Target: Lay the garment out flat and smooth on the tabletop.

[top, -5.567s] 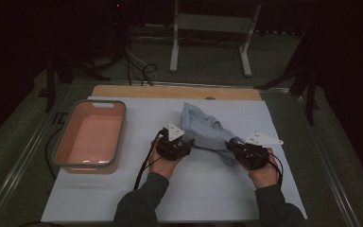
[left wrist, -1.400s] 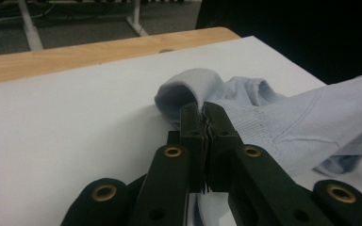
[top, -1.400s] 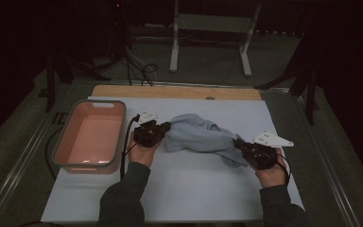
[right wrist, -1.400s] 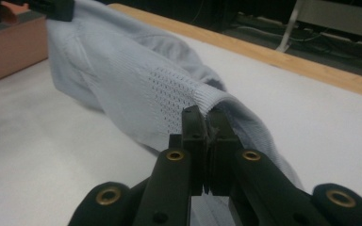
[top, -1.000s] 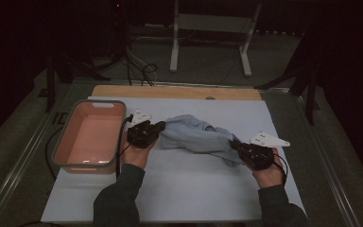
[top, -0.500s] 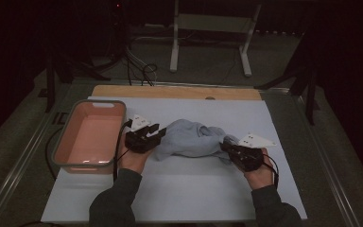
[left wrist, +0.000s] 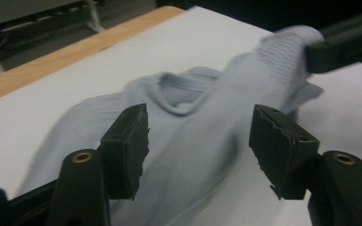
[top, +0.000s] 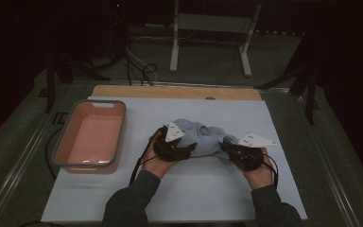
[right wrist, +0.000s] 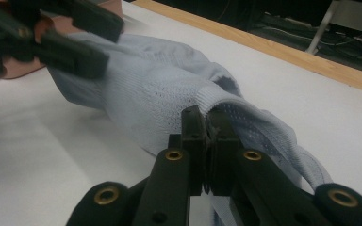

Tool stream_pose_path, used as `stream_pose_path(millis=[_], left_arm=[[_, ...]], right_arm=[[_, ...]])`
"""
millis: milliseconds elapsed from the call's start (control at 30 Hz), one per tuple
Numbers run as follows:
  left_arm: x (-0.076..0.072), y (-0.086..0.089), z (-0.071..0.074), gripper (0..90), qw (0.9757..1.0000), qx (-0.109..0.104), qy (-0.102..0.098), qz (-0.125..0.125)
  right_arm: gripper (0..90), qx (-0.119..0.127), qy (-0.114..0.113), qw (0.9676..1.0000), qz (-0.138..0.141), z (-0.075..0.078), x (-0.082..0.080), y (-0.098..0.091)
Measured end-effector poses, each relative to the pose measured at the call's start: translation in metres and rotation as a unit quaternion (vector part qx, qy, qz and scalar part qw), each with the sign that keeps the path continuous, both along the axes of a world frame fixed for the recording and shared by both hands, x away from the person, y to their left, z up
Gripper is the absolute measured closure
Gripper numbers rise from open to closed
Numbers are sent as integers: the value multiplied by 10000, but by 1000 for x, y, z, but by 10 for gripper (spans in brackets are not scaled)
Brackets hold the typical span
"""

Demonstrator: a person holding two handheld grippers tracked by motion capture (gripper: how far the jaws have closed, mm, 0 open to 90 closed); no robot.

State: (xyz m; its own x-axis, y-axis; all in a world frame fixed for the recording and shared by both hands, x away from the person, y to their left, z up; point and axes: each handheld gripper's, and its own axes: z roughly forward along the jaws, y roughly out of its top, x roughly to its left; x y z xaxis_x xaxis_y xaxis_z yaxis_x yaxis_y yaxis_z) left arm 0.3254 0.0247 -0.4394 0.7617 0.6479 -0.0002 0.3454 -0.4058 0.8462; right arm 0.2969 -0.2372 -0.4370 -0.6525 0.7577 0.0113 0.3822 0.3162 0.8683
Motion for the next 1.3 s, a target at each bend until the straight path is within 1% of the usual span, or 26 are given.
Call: stream_pose_path(millis=[33, 67, 100, 133, 167, 200, 233, 267, 300, 333, 400, 433, 467, 567, 600, 633, 700, 833, 967, 1033, 1233, 1300], left_arm=[[0, -4, -1, 374, 10000, 66, -13, -54], [0, -4, -1, 363, 10000, 66, -13, -54], [1, -11, -5, 363, 9996, 269, -36, -100], [1, -15, -7, 355, 9991, 412, -52, -114], [2, -17, -9, 351, 9986, 499, -59, -134], [2, -20, -11, 352, 9984, 543, -60, -121], [3, -22, -12, 377, 9980, 615, -103, -111], [3, -24, -13, 434, 9974, 707, -108, -126], [5, -24, -14, 555, 9970, 757, -71, -145], [7, -25, -14, 638, 9972, 727, 3, -150], [10, -23, -13, 765, 9975, 683, 87, -162], [11, -22, -12, 799, 9976, 667, 98, -126], [12, -21, -11, 818, 9981, 595, 108, -68], [17, -14, -7, 833, 9991, 382, 181, 57], [19, -11, -6, 835, 9993, 278, 213, 117], [21, -6, -4, 836, 9993, 182, 252, 186], [23, -1, -1, 838, 9992, 79, 281, 271], [29, 12, 3, 839, 9981, -189, 353, 470], [33, 23, 6, 840, 9961, -397, 411, 668], [35, 29, 8, 841, 9953, -465, 422, 741], [41, 47, 12, 843, 9901, -787, 515, 1044], [41, 52, 13, 843, 9891, -814, 522, 1107]], right_arm=[[878, 3, 1, 10000, 3, 0, 0, 0], [878, 3, 1, 10000, 3, 0, 0, 0], [878, 5, 0, 10000, 3, 0, 0, 0], [878, 1, -2, 10000, 14, 1, 0, 0], [878, 16, 4, 10000, 8, 1, 0, 0], [878, 14, 4, 10000, 3, 1, -1, 0], [878, 19, 0, 10000, 4, 1, 0, 0], [878, 20, 4, 10000, 4, 1, 0, 0], [877, 24, 5, 10000, 5, 1, 0, 0], [875, 13, 4, 10000, 9, 1, 0, -1], [860, 19, 10, 10000, -5, 1, 0, -1], [823, 27, 3, 10000, -27, 1, 0, -1], [759, 25, -13, 10000, -48, 1, 1, -2], [629, 15, 2, 9999, -167, 1, 2, -5], [597, 5, 25, 9998, -207, 1, 2, -7], [580, -16, 39, 9997, -256, 0, 3, -9], [540, -15, 72, 9994, -329, -1, 5, -12], [476, -69, 132, 9987, -480, -3, 7, -16], [434, -192, 197, 9983, -513, -7, 9, -16], [420, -222, 210, 9983, -493, -9, 9, -15], [379, -247, 281, 9982, -458, -13, 10, -12], [370, -261, 321, 9983, -410, -14, 10, -10]])
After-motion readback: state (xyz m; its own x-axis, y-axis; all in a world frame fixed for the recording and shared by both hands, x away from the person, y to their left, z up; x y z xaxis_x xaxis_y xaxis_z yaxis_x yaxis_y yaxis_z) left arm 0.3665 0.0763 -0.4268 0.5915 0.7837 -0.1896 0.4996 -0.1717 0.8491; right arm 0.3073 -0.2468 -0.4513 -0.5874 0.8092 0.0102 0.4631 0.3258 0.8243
